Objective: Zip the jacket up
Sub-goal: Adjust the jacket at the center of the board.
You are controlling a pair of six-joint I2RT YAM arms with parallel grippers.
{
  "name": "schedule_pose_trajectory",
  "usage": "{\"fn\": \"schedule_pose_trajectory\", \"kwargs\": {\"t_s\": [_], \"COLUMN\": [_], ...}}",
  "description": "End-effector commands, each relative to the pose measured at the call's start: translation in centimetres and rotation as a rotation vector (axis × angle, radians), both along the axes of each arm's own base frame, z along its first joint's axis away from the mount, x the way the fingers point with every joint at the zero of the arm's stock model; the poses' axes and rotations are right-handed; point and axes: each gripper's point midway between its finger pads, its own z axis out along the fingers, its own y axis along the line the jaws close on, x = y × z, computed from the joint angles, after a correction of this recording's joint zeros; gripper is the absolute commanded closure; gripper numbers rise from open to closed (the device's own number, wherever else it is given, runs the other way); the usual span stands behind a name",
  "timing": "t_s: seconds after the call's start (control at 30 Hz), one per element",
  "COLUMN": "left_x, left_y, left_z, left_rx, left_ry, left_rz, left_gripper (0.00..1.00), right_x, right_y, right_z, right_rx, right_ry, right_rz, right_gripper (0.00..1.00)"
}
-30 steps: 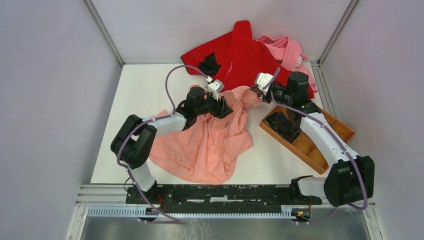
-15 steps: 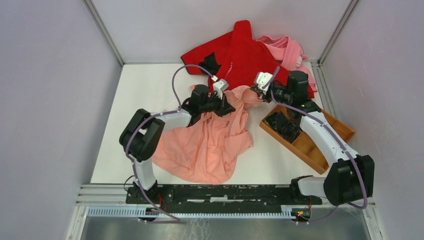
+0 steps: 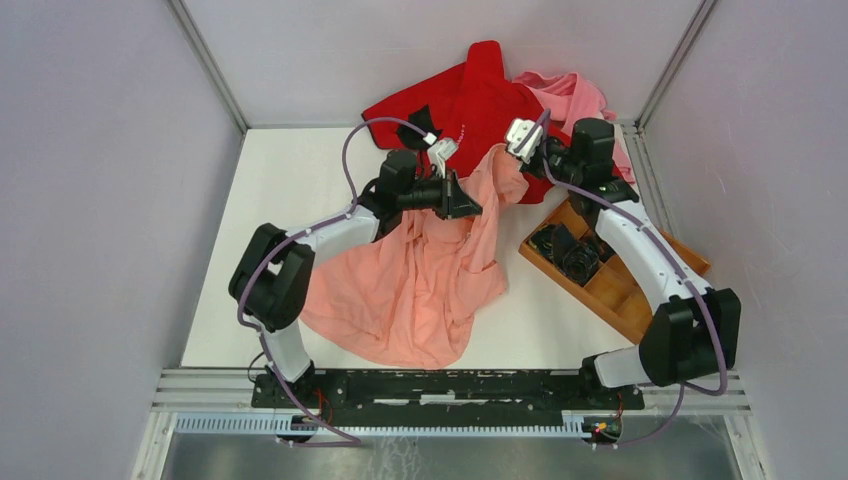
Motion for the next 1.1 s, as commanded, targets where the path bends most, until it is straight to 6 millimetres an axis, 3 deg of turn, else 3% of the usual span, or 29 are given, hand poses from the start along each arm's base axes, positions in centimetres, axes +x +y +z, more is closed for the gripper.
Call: {"fn": "schedule_pose_trajectory", "kwargs": {"t_s": [0.0, 0.2, 0.33, 0.5, 0.67, 0.87, 1.07], "left_x": [-0.1, 1.5, 1.2, 1.2, 1.5, 2.7, 4.5], "left_y": [-0.6, -0.1, -0.8, -1.6, -2.1, -2.1, -2.7], "left_z": [4.6, 4.4, 5.0, 5.5, 4.8, 3.4, 0.4], "left_rx": [-0.050, 0.060, 0.039, -0.014, -0.012, -0.007, 0.081], "left_ry": [0.107, 0.186, 0.201, 0.232, 0.258, 0.284, 0.316], "left_rz": [0.009, 0.124, 0.126, 0.104, 0.074, 0.082, 0.083], "left_gripper": [0.98, 0.98, 0.98, 0.98, 0.98, 0.93, 0.80], "right_x": [2.8, 5.4, 5.4, 4.9, 4.3, -0.1, -6.8], "right_y": [-0.5, -0.8, -0.6, -0.4, -1.8, -3.4, -2.7], "right_z": [1.7, 0.7, -0.1, -1.0, -1.1, -1.2, -3.0], "right_rx": [0.013, 0.090, 0.121, 0.137, 0.147, 0.166, 0.182], "right_ry": [-0.032, 0.037, 0.071, 0.127, 0.168, 0.182, 0.194], "right_rz": [-0.066, -0.164, -0.167, -0.153, -0.174, -0.068, 0.113], "right_gripper": [1.00, 0.98, 0.91, 0.77, 0.54, 0.39, 0.37]}}
